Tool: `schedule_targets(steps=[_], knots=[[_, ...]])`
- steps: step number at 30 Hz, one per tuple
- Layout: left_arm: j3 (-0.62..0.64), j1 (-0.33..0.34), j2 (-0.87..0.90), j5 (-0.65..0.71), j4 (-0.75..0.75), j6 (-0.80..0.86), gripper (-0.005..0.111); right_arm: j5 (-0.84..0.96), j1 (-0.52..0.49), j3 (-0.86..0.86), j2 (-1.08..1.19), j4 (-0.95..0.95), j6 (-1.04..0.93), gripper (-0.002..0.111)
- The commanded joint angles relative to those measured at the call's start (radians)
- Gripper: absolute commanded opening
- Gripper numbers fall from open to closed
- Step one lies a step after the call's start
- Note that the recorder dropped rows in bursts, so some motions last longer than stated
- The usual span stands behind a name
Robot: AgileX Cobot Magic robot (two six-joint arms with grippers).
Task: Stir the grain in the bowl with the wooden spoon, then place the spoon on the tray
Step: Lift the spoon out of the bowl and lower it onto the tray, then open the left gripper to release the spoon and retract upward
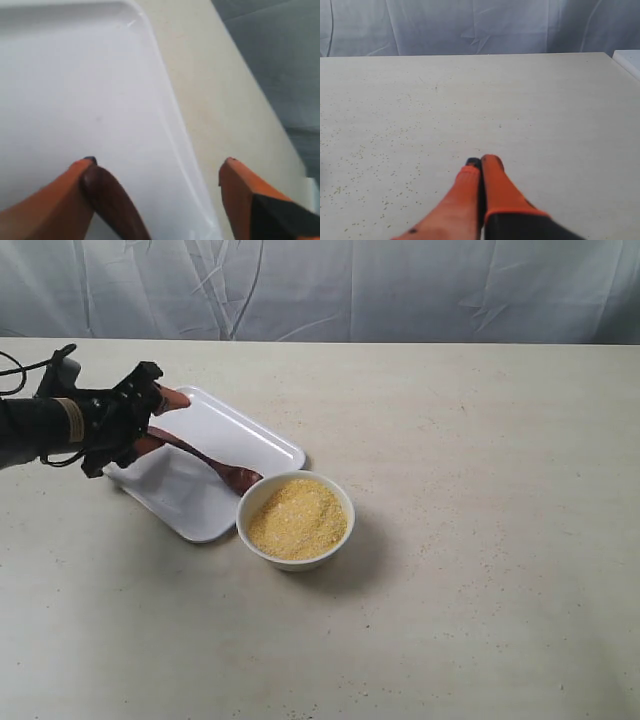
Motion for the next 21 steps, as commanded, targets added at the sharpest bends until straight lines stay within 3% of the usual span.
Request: schedule_targets(steps=[1, 7, 15, 18, 21], knots=[[-0.027, 0.004, -0.046, 0.159, 0.137, 0.001, 0.067, -0.011, -0.006, 0.004, -0.006, -0.002, 0.000, -0.001], [-0.053, 0.004, -0.096, 0.264, 0.266, -0.013, 0.067, -0.011, -0.006, 0.004, -0.006, -0.002, 0.000, -0.001], [-0.086, 0.004, -0.114, 0.291, 0.726, -0.295, 0.067, -0.011, -0.006, 0.004, -0.006, -0.002, 0.000, -0.001], [-0.086, 0.004, -0.145, 0.260, 0.750, -0.295, 0.059, -0.011, -0.006, 0.004, -0.006, -0.002, 0.000, -0.001], [-0.086, 0.004, -0.206, 0.226, 0.750, -0.293, 0.038, -0.011, -0.006, 0.004, -0.006, -0.002, 0.000, -0.001]])
